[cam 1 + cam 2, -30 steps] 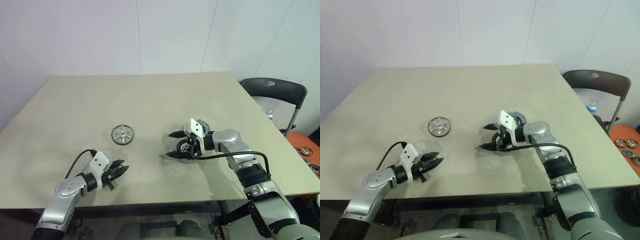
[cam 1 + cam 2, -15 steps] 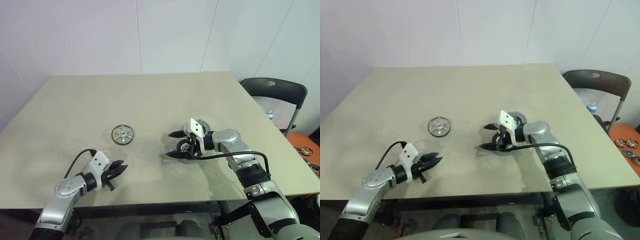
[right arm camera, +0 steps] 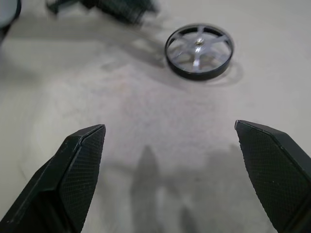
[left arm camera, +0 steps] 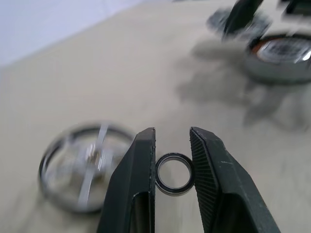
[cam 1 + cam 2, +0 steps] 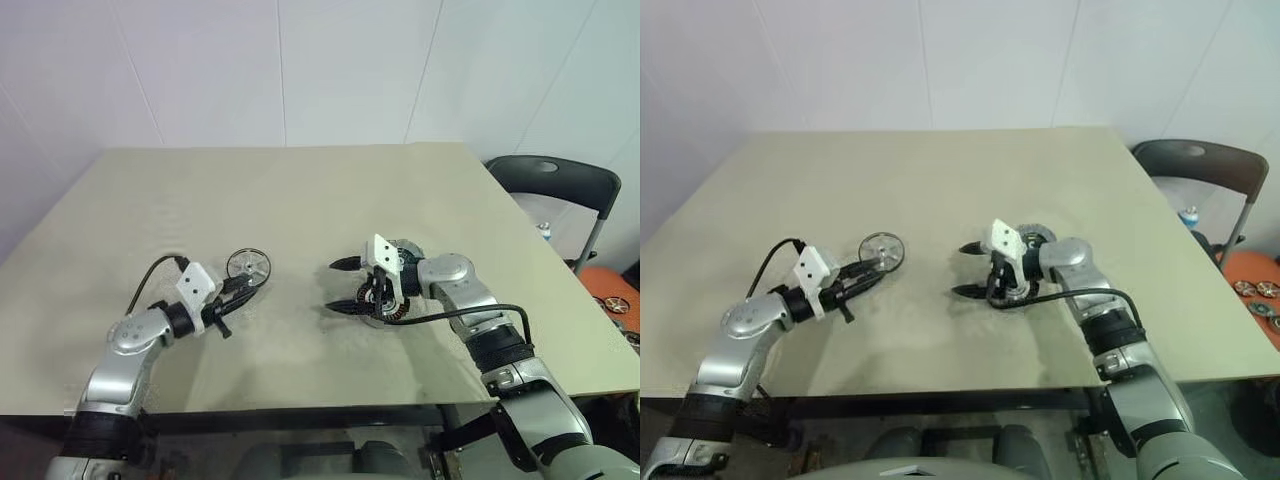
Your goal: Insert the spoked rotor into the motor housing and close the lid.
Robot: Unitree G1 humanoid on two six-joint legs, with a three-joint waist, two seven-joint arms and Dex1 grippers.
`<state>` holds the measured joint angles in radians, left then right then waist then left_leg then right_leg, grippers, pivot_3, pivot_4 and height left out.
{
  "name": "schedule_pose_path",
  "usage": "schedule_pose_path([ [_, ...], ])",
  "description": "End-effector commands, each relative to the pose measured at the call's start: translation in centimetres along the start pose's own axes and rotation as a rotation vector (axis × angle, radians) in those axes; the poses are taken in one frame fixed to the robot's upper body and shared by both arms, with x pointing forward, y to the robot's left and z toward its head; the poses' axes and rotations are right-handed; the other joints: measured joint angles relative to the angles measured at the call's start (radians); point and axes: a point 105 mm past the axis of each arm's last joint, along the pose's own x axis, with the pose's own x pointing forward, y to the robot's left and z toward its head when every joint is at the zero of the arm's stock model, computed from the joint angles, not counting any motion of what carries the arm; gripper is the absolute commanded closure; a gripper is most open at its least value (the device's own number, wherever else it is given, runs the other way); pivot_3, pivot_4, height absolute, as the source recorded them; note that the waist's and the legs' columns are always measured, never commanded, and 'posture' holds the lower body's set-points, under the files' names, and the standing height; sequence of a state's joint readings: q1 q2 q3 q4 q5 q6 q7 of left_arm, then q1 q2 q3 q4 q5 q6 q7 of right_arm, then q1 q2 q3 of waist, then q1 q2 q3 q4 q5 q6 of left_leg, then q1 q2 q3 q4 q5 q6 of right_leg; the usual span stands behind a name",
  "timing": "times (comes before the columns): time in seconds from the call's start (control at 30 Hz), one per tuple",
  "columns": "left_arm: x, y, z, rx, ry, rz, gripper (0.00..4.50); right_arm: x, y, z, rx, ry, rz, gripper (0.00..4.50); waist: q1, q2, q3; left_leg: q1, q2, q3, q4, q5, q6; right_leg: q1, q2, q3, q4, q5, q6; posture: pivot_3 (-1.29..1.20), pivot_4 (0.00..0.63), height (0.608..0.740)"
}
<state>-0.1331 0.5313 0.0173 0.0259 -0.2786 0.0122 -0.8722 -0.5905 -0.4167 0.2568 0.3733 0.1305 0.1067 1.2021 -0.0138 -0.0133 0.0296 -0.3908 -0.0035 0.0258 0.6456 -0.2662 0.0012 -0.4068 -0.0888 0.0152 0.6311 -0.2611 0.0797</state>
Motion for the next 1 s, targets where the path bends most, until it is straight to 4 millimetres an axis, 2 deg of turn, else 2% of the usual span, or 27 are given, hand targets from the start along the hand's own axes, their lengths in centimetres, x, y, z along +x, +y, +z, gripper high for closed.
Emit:
schedule_pose_path([
  [0.03, 1.0, -0.8, 1.6, 0.027, -0.067, -0.090, 3.76, -0.2, -0.6, 1.4, -0.067, -0.030, -0.019, 0.00, 0.000, 0.000, 0.000, 0.000, 0.000, 0.000, 0.000, 0.000, 0.000, 0.000, 0.000, 0.000, 0.000, 0.000, 0.000, 0.00, 0.000, 0.740],
  [0.1, 1.3, -0.8, 1.9, 0.029, -0.076, -0.123, 3.76, -0.4, -0.7, 1.7, -0.086, -0.030, -0.016, 0.00, 0.000, 0.000, 0.000, 0.000, 0.000, 0.000, 0.000, 0.000, 0.000, 0.000, 0.001, 0.000, 0.000, 0.000, 0.000, 0.00, 0.000, 0.740],
  [0.3, 2.7, 0.0, 2.7, 0.064, -0.078, -0.211, 3.76, -2.3, -1.3, 4.4, -0.054, -0.116, -0.003, 0.00, 0.003, 0.000, 0.000, 0.000, 0.000, 0.000, 0.003, 0.000, 0.001, 0.001, 0.002, -0.001, 0.001, 0.001, 0.001, 0.00, 0.000, 0.740],
  [0.47, 4.5, 0.1, 3.7, 0.068, -0.105, -0.295, 3.76, -3.8, -0.8, 4.1, -0.108, -0.032, 0.033, 0.00, 0.003, 0.000, 0.000, 0.000, -0.001, 0.000, 0.003, 0.000, 0.002, 0.003, 0.005, -0.002, 0.000, 0.001, 0.002, 0.00, 0.000, 0.740],
  [0.7, 6.5, -0.4, 4.5, 0.078, -0.129, -0.412, 3.76, -4.7, -1.0, 5.4, -0.150, -0.030, -0.004, 0.00, 0.001, -0.001, 0.001, 0.000, 0.000, 0.000, 0.004, 0.000, 0.002, 0.003, 0.009, -0.002, 0.000, 0.005, 0.009, 0.00, 0.000, 0.740],
  [1.0, 8.6, -1.2, 5.8, 0.082, -0.169, -0.518, 3.76, -5.2, -0.4, 4.1, -0.116, -0.006, -0.045, 0.00, 0.003, -0.003, 0.002, 0.000, -0.001, 0.001, 0.007, 0.000, 0.003, 0.004, 0.010, -0.001, 0.000, 0.006, 0.011, 0.00, 0.000, 0.740],
])
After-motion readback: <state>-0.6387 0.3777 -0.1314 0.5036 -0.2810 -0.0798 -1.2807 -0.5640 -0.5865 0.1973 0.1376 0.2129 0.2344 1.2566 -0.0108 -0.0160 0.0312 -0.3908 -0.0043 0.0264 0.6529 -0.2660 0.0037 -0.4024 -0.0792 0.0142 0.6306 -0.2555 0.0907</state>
